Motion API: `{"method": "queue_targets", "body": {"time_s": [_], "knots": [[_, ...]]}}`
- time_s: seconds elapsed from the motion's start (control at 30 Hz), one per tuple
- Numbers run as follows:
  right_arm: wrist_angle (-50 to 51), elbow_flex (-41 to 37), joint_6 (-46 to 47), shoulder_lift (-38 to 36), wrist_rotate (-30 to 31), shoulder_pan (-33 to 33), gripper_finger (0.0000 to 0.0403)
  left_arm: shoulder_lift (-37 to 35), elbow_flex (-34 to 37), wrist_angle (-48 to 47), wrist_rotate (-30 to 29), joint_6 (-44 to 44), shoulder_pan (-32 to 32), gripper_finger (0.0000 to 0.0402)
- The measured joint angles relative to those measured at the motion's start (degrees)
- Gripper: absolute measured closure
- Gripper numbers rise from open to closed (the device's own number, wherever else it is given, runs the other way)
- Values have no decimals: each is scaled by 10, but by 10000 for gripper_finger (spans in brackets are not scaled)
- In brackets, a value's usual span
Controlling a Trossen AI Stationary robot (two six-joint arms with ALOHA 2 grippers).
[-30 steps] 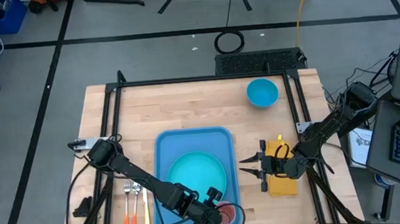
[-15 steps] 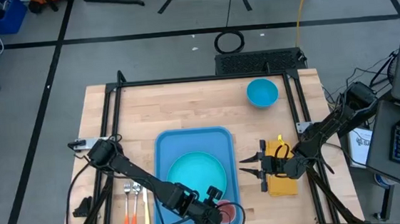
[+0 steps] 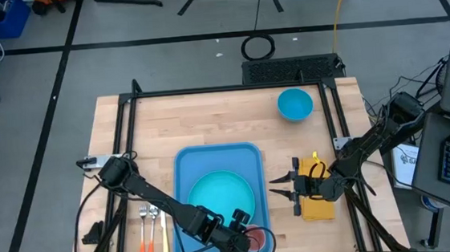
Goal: Set up tray
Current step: Put the yellow napkin to the left of the blue plate on the blue serving tray
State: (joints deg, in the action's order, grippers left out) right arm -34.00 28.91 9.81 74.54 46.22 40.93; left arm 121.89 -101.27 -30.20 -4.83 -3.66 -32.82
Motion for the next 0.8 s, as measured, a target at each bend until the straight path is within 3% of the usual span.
{"method": "queue_targets", "body": {"time_s": [0.13,0.4,0.8], "knots": [[0,0,0,0,0,0,303,0,0,3,-10,-1,0,195],[0,0,0,0,0,0,303,-38,0,-9,-28,-4,-2,192],[0,0,11,0,-6,0,303,-128,0,-126,-159,74,-11,192]]}}
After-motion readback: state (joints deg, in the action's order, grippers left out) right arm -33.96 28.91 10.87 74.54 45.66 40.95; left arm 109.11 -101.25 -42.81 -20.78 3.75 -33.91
